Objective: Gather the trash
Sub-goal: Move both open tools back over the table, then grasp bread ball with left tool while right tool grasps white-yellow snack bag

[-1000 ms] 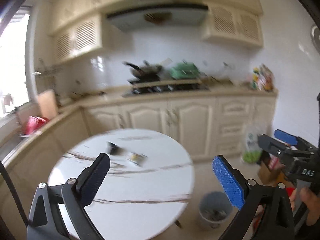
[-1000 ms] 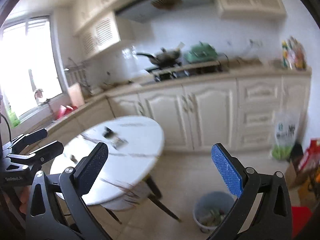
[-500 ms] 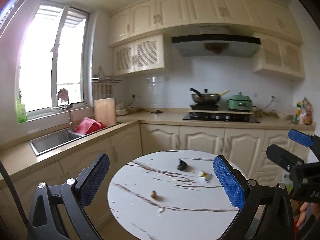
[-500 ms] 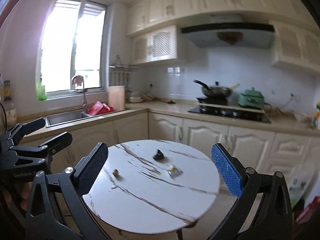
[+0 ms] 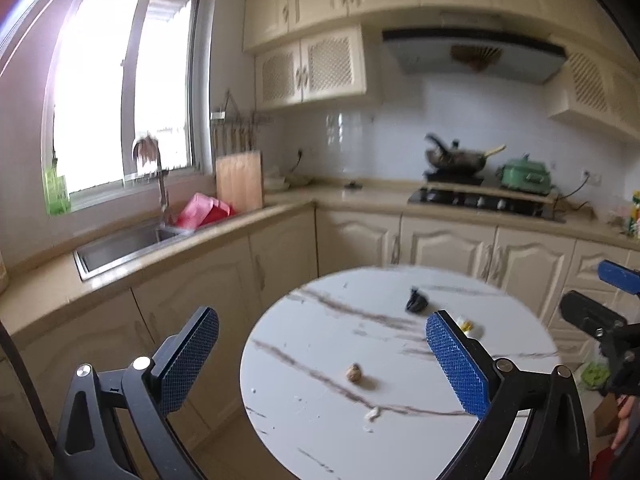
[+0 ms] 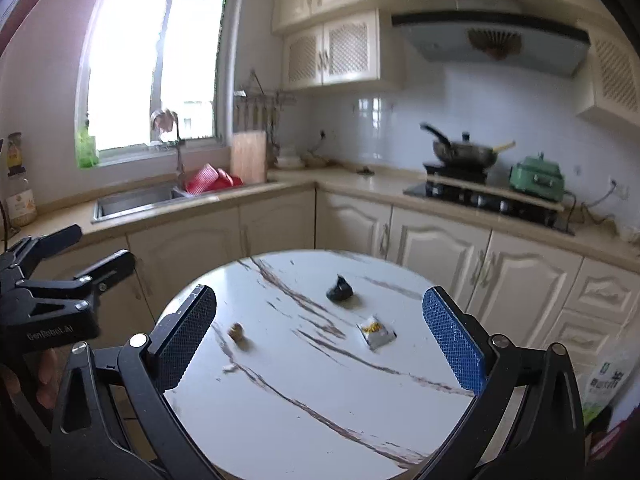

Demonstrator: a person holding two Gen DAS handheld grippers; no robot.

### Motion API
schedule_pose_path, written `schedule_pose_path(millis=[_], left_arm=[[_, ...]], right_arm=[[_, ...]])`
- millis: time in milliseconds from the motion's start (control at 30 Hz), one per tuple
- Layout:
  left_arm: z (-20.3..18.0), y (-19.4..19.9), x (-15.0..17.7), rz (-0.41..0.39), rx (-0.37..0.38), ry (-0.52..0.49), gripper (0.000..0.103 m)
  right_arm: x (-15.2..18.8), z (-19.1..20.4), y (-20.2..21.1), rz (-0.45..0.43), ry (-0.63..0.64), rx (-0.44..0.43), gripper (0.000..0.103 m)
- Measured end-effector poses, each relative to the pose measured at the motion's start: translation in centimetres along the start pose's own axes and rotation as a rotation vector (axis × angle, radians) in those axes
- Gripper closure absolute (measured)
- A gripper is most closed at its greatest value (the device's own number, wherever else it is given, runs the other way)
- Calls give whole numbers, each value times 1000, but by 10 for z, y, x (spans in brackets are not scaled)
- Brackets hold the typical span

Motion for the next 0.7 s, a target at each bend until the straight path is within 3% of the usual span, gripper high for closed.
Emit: schedule_pose_path(millis=[167,433,633,700], left_arm=[[8,-78,10,148,-1,11,1],[-15,-211,18,358,78,7,5],[-27,-299,13,460,107,-25,24],[-31,-320,12,485,133,-18,38]], right_arm=[[36,-28,-60,148,-26,4,0],[85,-66,-139,342,-67,0,0],[102,-83,-183,436,-53,-6,0],[105,-87,-195,449,-73,-18,0]])
Point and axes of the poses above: each gripper's, at about its wrist camera, not at the fingertips, and y roughly against the way its jaws point, z to its left, x to its underside, the point moved 10 cm from there along -y, roughly the way its jaws point, and after that the axes turned 2 degrees about -y, right-handed, at the moved point
